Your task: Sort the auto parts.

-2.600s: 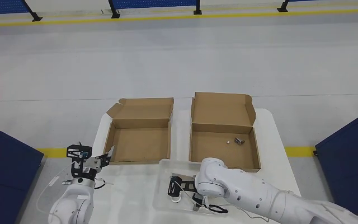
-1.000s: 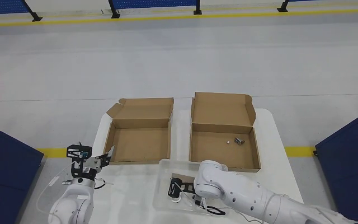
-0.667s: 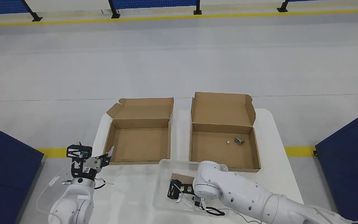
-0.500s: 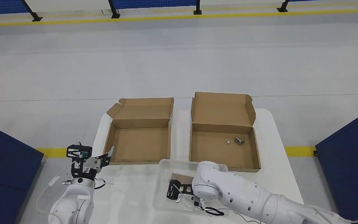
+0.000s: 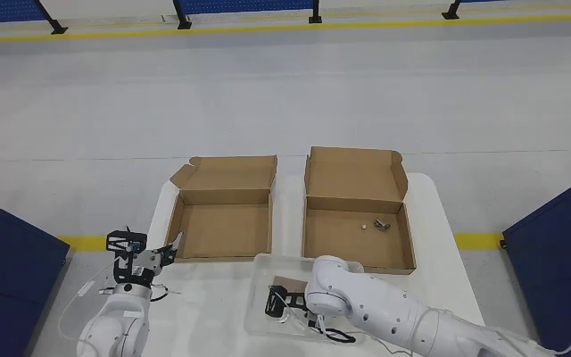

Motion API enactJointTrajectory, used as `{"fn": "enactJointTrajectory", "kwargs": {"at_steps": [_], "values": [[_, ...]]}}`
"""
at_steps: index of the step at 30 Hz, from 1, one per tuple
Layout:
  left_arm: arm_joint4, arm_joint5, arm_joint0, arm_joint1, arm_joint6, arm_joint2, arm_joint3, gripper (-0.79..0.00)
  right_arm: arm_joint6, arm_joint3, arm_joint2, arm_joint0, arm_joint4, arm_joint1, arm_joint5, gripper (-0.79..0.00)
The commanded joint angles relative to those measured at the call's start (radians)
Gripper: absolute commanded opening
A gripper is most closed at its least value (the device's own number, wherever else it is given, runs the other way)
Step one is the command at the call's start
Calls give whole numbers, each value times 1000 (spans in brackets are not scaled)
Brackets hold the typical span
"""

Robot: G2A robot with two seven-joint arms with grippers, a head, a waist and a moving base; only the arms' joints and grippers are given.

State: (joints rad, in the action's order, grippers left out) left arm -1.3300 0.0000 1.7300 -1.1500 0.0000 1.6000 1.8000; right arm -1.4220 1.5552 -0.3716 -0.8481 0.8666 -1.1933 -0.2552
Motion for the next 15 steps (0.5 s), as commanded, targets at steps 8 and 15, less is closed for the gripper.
{"fn": "enactJointTrajectory", "kwargs": {"at_steps": [8,15], "values": [[0,0,0,0,0,0,0,0,-35,70,-45,-14,7,18,24,-785],[0,0,0,0,0,0,0,0,-35,70,-45,-14,7,18,24,-785]]}}
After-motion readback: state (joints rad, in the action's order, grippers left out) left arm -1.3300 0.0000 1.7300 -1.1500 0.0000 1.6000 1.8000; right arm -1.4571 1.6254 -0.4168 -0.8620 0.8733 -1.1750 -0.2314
